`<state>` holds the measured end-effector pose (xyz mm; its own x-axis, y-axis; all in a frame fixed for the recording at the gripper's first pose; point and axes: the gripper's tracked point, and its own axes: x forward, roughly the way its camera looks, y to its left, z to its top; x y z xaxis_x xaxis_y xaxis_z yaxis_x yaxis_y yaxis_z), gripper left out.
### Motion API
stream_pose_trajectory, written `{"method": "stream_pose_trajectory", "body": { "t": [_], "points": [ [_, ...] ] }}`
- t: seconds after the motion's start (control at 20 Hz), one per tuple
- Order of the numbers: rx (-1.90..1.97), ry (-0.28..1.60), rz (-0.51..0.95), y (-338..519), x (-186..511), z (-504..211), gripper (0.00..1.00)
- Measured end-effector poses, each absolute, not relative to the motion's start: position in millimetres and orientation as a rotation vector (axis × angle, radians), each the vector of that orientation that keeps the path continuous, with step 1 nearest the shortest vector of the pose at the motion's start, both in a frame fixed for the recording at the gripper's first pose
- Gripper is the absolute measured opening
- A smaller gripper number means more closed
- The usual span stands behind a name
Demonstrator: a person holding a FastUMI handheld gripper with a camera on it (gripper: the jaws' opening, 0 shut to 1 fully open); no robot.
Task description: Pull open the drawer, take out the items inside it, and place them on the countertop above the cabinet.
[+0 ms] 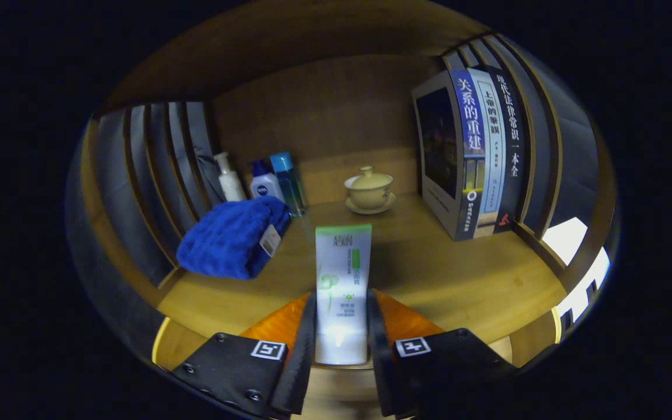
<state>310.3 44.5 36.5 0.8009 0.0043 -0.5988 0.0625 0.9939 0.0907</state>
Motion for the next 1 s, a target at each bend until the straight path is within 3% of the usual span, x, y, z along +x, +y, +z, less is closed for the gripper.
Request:
{"method": "stream_pose_trajectory", "body": {
  "t": [0.1, 0.4, 1.0],
  "points": [
    [0.122, 0.63, -0.03, 45, 311, 37, 0.62],
    [0.14, 0.605, -0.023, 45, 312, 44, 0.99],
    [0.131, 0.387, 0.136, 79, 257, 139, 0.99]
  ]
}}
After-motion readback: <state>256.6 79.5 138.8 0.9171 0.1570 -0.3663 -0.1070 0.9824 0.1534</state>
